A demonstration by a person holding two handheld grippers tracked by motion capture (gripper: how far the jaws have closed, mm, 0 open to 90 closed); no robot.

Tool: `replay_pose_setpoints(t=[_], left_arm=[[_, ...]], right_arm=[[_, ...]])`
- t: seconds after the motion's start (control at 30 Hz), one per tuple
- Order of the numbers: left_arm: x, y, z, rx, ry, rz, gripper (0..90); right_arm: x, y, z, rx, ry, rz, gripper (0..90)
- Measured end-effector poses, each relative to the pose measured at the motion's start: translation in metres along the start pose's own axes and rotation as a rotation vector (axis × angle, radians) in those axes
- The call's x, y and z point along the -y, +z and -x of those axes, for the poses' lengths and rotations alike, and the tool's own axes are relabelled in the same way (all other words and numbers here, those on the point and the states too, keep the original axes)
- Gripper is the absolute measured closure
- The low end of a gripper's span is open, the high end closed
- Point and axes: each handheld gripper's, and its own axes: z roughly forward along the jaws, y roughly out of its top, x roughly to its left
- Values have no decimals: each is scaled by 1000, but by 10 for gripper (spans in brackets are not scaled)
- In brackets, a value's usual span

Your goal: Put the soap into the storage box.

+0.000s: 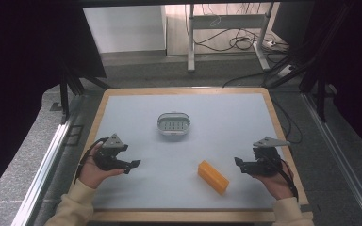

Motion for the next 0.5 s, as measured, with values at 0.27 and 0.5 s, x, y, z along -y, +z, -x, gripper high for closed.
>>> replay_pose_setpoints(t=[0.27,0.5], left_arm=[[1,2,-2,-1,2,-8,188],[1,3,-1,0,1,-11,188]], right_arm=[[-11,2,-6,-24,-38,-21,246],[-19,-5,-16,-44,-77,-27,260]])
